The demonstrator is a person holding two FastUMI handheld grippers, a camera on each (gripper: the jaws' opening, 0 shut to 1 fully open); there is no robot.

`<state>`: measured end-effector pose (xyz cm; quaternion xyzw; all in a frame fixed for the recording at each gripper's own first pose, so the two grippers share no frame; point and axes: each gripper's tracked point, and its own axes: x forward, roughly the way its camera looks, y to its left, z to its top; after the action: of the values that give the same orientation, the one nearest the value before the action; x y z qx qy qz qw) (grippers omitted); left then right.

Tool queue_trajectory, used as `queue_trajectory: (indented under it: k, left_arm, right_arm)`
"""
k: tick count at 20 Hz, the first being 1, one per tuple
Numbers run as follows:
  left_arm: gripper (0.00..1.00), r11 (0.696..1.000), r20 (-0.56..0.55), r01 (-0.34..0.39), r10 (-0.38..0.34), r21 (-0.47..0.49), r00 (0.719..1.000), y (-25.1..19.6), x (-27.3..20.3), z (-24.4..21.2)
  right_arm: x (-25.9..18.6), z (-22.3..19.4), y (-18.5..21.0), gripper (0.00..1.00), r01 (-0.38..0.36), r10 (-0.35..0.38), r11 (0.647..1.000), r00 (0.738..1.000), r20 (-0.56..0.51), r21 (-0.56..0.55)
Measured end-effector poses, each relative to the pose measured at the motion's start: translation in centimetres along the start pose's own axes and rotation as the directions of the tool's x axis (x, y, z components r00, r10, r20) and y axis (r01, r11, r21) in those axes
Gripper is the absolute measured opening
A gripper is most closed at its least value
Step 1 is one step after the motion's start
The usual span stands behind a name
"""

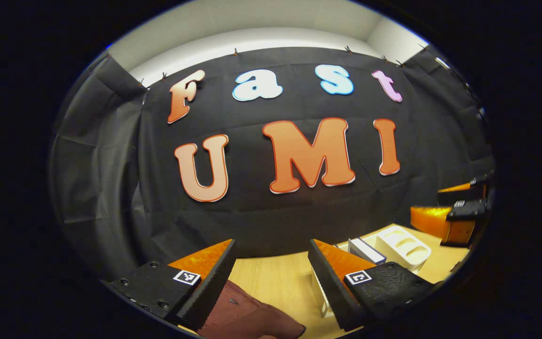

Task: Open the schoolbag, grab two books from the bookshelf and put them into the schoolbag.

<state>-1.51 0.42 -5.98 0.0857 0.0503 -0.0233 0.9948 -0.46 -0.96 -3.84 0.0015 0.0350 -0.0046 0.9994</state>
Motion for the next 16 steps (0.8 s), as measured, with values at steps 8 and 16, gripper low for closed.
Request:
queue_trajectory:
  k: [8, 16]
  left_arm:
    - [0.96, 0.985, -0.262, 0.096, -0.055, 0.146, 0.964, -3.0, -2.6, -11.3]
    - [0.98, 0.929, -0.476, 0.189, -0.016, 0.318, 0.879, -4.4, -5.6, -22.2]
  right_arm:
    - [1.1, -2.7, -2.3, 0.97, 0.022, -0.022, 1.0, 0.999, -0.034, 0.001]
    - [1.6, -5.1, -4.3, 0.97, 0.026, -0.026, 1.0, 0.998, -0.063, -0.008]
